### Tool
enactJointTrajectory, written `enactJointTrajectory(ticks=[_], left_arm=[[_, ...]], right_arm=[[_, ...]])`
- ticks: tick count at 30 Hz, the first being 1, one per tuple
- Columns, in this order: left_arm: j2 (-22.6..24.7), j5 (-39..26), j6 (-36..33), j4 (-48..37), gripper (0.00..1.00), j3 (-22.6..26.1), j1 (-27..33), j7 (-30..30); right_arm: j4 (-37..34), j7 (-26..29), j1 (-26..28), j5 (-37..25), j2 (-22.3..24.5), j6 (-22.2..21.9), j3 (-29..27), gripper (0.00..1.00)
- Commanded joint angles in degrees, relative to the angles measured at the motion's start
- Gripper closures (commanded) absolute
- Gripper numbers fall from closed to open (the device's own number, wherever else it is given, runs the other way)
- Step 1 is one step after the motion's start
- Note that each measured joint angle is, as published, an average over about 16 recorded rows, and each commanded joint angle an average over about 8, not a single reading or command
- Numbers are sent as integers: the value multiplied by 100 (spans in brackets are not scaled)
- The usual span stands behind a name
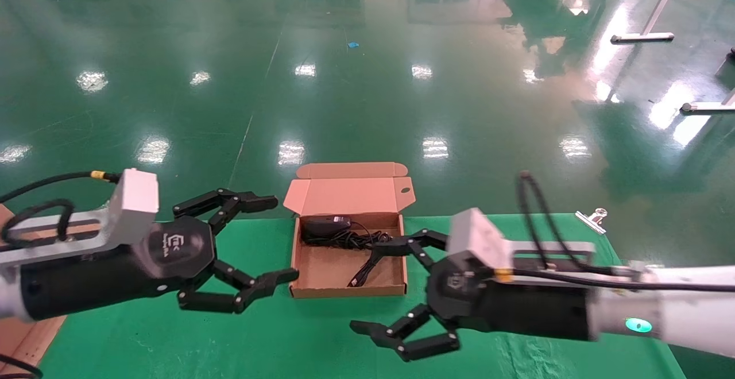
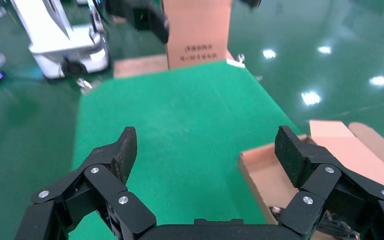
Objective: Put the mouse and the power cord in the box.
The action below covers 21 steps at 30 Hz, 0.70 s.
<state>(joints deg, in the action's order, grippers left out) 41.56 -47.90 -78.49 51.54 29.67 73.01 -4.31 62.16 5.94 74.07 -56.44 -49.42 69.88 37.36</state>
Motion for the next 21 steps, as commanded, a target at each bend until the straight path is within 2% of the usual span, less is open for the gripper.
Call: enactJointTrajectory(ticks=[1,16,21], left_arm=[[-61,57,-67,206,0,-128,-107,141],[-524,484,-576,1764,0,-1093,-916,1206],[-652,603,-720,2203,0,-1364,-1142,1497]], right_arm=[[114,48,-125,145,143,158,-213,0],[968,408,-1060,1236,1221,1341,-1810,0],[1153,476,-1263,1477,1456,1602,-2178,0]])
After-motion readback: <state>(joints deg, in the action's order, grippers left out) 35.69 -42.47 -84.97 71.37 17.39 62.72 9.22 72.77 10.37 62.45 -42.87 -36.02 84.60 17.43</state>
